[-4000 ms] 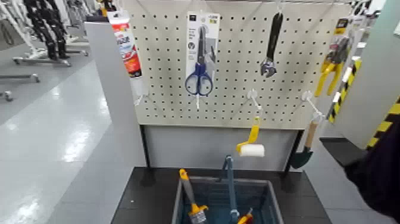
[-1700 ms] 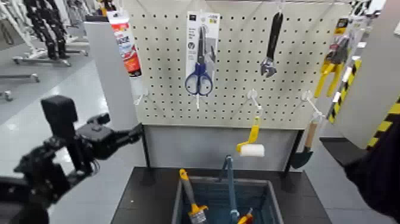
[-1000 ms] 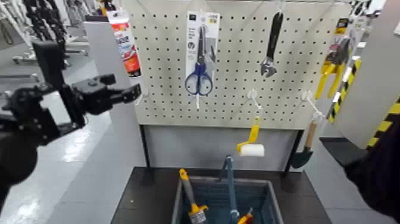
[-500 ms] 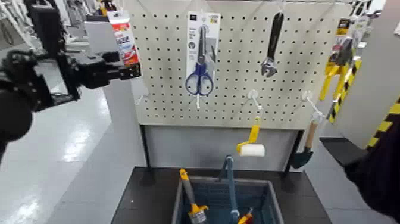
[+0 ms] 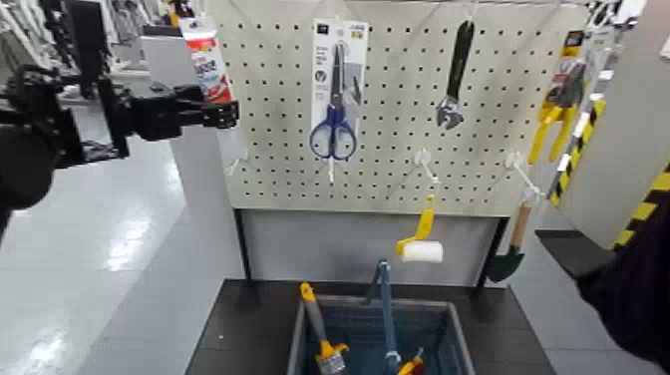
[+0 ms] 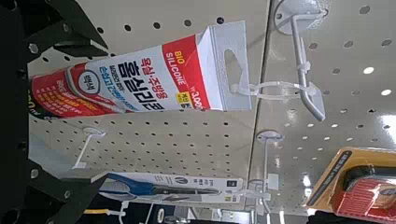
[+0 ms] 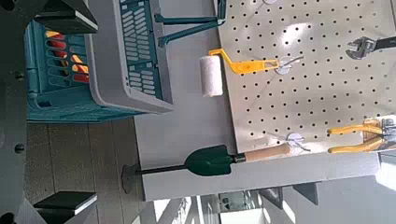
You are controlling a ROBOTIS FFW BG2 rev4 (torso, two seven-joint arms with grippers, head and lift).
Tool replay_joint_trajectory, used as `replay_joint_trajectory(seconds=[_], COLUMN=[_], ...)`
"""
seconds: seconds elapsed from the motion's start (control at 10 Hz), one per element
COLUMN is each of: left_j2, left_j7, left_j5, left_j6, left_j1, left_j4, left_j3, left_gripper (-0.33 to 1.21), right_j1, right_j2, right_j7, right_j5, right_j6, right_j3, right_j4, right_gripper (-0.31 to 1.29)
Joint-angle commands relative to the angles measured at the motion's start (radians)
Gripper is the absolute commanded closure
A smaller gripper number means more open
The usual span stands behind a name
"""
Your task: Put the red glue tube into the crate.
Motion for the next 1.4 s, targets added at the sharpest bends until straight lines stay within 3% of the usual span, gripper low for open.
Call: replay_joint_trajectory(seconds=[0.1,1.0,1.4], left_j2=[0.008,0.012,0.011], left_j7=[-0.011,-0.011,0.006], left_j5=[-0.012,-0.029,-0.056], left_j6=[0.002,0.006,-0.001], left_j1=[-0.008,-0.023,-0.031], left_j4=[0.0,-0.009,-0.036], left_j3=[-0.004,-0.003,-0.004], left_gripper=[0.96,0.97,1.05], right_j1=[0.0,-0.002,-0.002], right_j2=[0.133,0.137,0.138], right_j7=[0.003,0.008,0.008], right_j5=[-0.002,-0.004,-0.005], right_j6=[0.0,-0.002,0.0], right_j3=[0.0,-0.002,-0.002], right_j4=[0.002,0.005,0.006], right_gripper=[0.05,0.05,0.05])
